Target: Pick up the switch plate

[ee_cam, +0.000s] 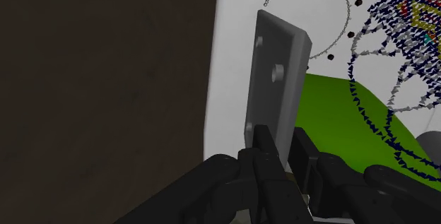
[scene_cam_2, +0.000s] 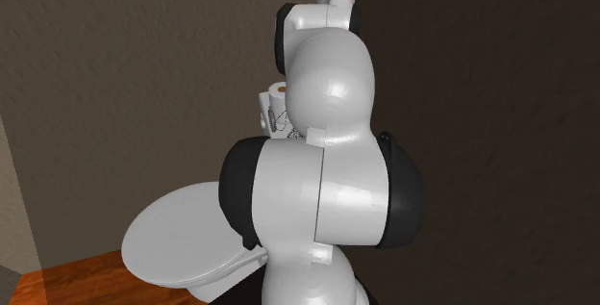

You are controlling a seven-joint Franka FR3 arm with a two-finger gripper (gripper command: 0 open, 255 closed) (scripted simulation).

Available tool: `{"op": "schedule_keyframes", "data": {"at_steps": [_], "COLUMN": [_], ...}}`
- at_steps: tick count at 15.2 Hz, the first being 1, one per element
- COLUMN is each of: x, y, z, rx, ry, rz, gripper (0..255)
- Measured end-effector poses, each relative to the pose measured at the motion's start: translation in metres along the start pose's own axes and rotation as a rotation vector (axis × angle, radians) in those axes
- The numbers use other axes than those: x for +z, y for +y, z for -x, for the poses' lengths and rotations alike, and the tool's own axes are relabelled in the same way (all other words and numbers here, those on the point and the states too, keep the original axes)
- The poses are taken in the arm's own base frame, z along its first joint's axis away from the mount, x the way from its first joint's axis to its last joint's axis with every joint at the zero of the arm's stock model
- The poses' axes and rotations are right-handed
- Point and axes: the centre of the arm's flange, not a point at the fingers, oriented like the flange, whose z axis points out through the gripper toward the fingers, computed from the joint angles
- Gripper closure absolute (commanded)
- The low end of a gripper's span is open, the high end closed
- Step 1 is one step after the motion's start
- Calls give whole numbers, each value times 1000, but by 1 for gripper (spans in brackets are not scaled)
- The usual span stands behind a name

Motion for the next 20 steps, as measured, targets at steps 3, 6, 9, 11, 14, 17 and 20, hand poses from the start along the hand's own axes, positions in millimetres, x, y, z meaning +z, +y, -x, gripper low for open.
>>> {"op": "schedule_keyframes", "data": {"at_steps": [3,6,9,11,14,17,20], "x": [0,-7,-21,-32,-47,-63,-77], "y": [0,-1,1,2,4,4,5], "z": [0,-1,-2,-3,-4,-5,-7], "rx": [0,-1,-1,-1,-1,-1,-1], "ry": [0,-1,-1,-1,-1,-1,-1], "rz": [0,-1,-1,-1,-1,-1,-1], "gripper": [255,255,255,255,255,255,255]}}
